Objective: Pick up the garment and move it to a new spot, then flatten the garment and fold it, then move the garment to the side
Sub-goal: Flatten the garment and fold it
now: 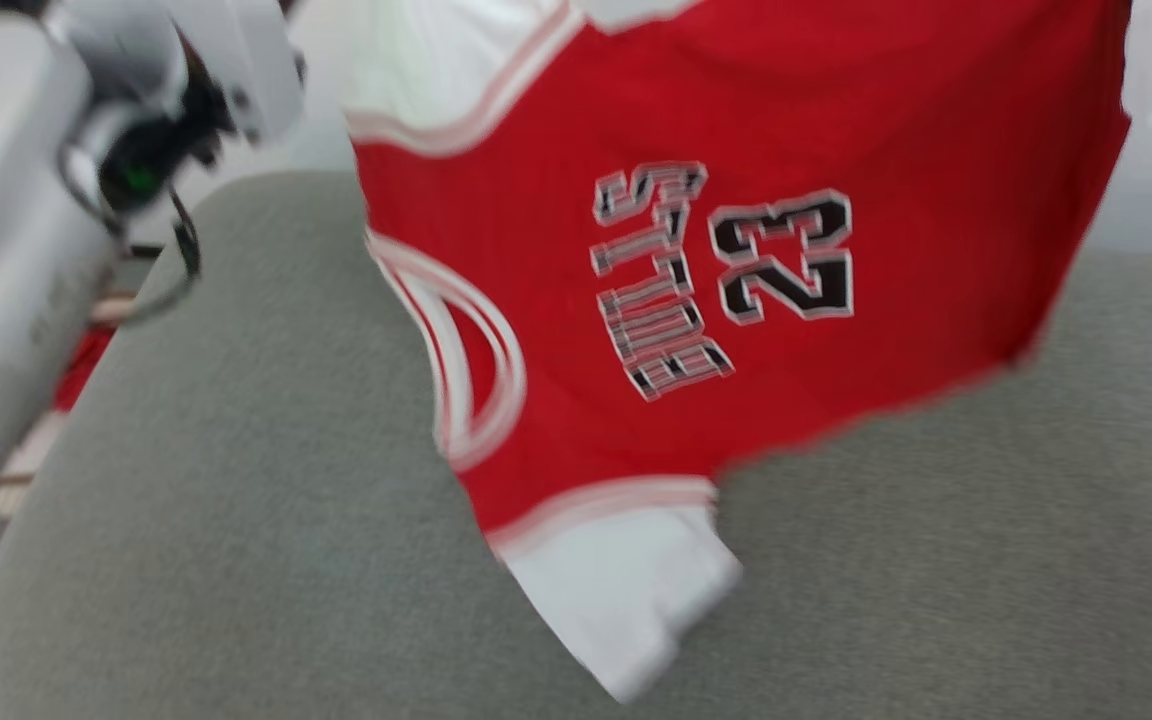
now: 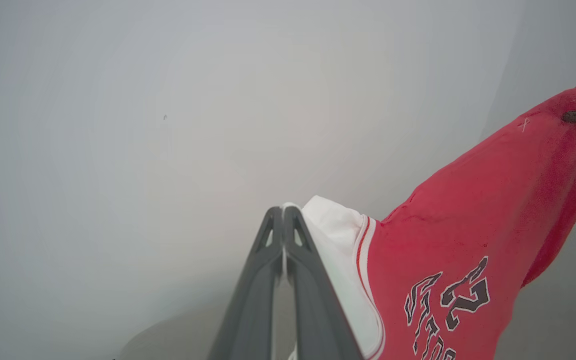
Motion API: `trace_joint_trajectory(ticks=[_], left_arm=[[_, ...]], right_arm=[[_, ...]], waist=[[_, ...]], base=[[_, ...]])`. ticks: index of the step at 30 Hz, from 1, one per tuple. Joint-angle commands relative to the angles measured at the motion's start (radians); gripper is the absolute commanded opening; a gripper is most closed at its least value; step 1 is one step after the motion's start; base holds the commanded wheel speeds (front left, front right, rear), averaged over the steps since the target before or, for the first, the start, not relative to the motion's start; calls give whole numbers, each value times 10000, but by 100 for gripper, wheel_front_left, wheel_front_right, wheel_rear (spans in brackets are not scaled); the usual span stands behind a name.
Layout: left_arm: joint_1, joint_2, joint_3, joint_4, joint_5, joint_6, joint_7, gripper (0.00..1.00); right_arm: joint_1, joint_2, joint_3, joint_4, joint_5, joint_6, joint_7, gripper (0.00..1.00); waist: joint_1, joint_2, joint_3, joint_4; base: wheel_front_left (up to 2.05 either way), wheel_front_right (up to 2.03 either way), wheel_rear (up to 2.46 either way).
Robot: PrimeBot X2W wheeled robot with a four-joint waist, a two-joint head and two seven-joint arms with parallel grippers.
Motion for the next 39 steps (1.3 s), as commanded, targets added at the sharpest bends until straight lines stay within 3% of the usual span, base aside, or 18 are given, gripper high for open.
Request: trace_joint_trajectory(ticks=[1, 9, 20, 31, 39], left_arm=[[-424, -61, 19, 312, 12, -43, -108, 0], [-2169, -44, -350, 1368, -19, -59, -630, 0], [-3898, -209, -815, 2580, -286, -62, -1242, 0], [-6143, -139, -1298, 2847, 78, -63, -1936, 0], [-8273, -566, -1264, 3364, 702, -63, -3816, 0]], right_arm=[[-298, 118, 106, 140, -162, -11, -372, 0], [-1414, 680, 393, 1177, -462, -11, -1893, 0], [-2365, 1134, 774, 2191, -51, -11, -2621, 0], [-4151, 1048, 850, 2358, -149, -11, -3376, 0], [-5692, 1371, -114, 3909, -1678, -11, -6443, 0]], waist=[[0, 0, -540, -586], [0, 0, -661, -1123], [0, 0, -26, -1636], [0, 0, 3216, -2155], [0, 0, 5582, -2193]], base=[[0, 0, 0], [0, 0, 0], [0, 0, 0], [0, 0, 0], [0, 0, 0]])
